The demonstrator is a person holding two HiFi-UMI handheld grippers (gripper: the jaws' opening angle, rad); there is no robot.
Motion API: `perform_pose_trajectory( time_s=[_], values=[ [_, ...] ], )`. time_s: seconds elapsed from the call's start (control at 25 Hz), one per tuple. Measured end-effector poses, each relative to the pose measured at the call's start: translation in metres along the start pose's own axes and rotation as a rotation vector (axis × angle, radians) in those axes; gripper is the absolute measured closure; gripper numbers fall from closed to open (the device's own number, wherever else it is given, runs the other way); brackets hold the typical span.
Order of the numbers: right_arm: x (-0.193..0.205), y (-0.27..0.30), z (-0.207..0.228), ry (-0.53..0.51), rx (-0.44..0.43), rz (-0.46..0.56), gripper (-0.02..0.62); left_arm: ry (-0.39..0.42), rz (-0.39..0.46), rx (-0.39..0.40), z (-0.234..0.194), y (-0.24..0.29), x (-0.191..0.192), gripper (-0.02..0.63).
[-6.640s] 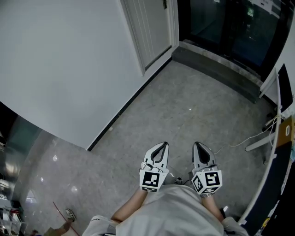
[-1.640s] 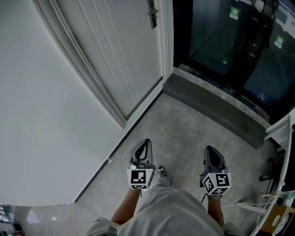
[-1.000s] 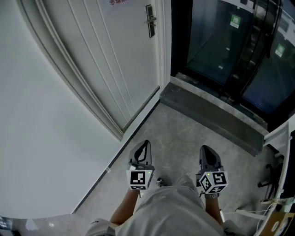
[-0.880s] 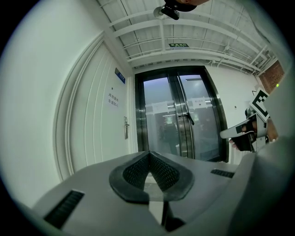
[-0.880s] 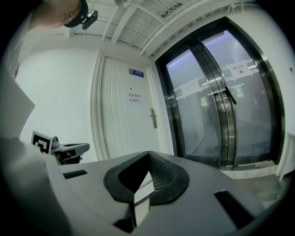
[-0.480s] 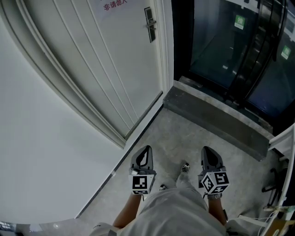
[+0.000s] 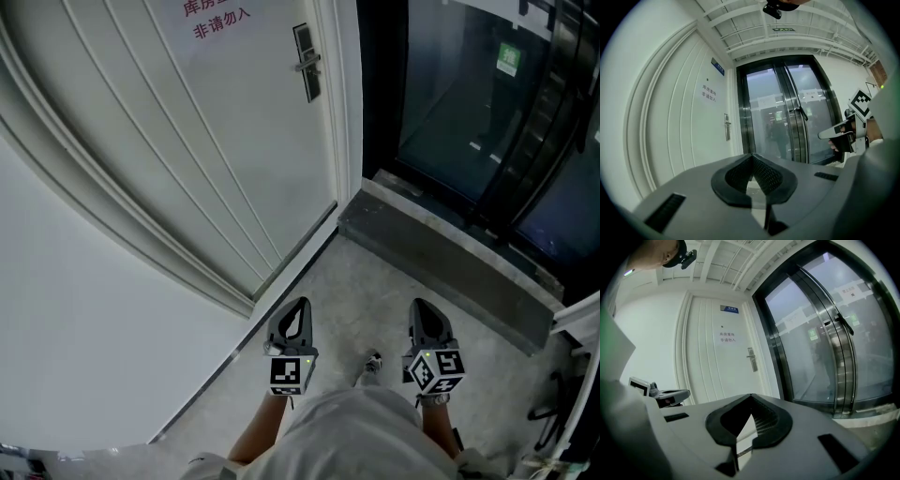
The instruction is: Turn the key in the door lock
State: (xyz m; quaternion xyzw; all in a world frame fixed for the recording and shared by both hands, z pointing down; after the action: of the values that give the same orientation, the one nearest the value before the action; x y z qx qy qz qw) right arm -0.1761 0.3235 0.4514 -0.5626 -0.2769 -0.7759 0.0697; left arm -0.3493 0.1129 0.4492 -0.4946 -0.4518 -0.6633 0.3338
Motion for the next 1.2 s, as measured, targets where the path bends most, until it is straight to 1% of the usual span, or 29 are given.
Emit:
perform_pose_trajectory(
  time_s=[0.2,0.44,0.52,0.68,0.8,0.92,1.04,1.2],
  values=[
    [-0.019,0.034,0.047,-0.005,-0.031,-0.021,0.603,-0.006,-0.004,-0.035,0.018,0.048,-0.016,0.597],
    [-0.041,0.067,0.097,-0.023,-0.08,-0.03,0.603,-0.032,-0.013,-0.108,0.035,0.085,-0.025,0.597],
    [-0.046,0.077,0.108,-0.015,-0.091,-0.035,0.603,-0.042,-0.027,-0.114,0.039,0.095,-0.026,0.597],
    [-0.055,0.098,0.116,-0.008,-0.127,-0.046,0.603,-0.031,-0.04,-0.124,0.041,0.108,-0.03,0.597],
    [-0.057,0.117,0.115,-0.019,-0.155,-0.062,0.603,-0.059,-0.041,-0.157,0.033,0.117,-0.029,0.597],
    [-0.057,0.137,0.111,-0.022,-0.176,-0.073,0.603,-0.076,-0.058,-0.17,0.021,0.129,-0.022,0.597],
    [-0.058,0.157,0.112,-0.032,-0.185,-0.086,0.603,-0.093,-0.066,-0.172,0.009,0.15,-0.018,0.597],
    [-0.07,0.184,0.122,-0.048,-0.174,-0.109,0.603,-0.097,-0.042,-0.162,-0.007,0.191,-0.031,0.597]
  ],
)
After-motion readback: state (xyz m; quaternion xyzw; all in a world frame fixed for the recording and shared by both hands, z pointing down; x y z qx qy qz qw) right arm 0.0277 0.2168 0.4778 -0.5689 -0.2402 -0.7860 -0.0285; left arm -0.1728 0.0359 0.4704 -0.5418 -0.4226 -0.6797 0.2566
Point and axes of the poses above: the fingertips, and each gripper's own axes: y forward along the fingers, z to its right, x out of its underside, the point moved 6 cm from there along -y, backward along the fingers, and after that the axes turned 11 degrees about -z, right-handed, at the moved point
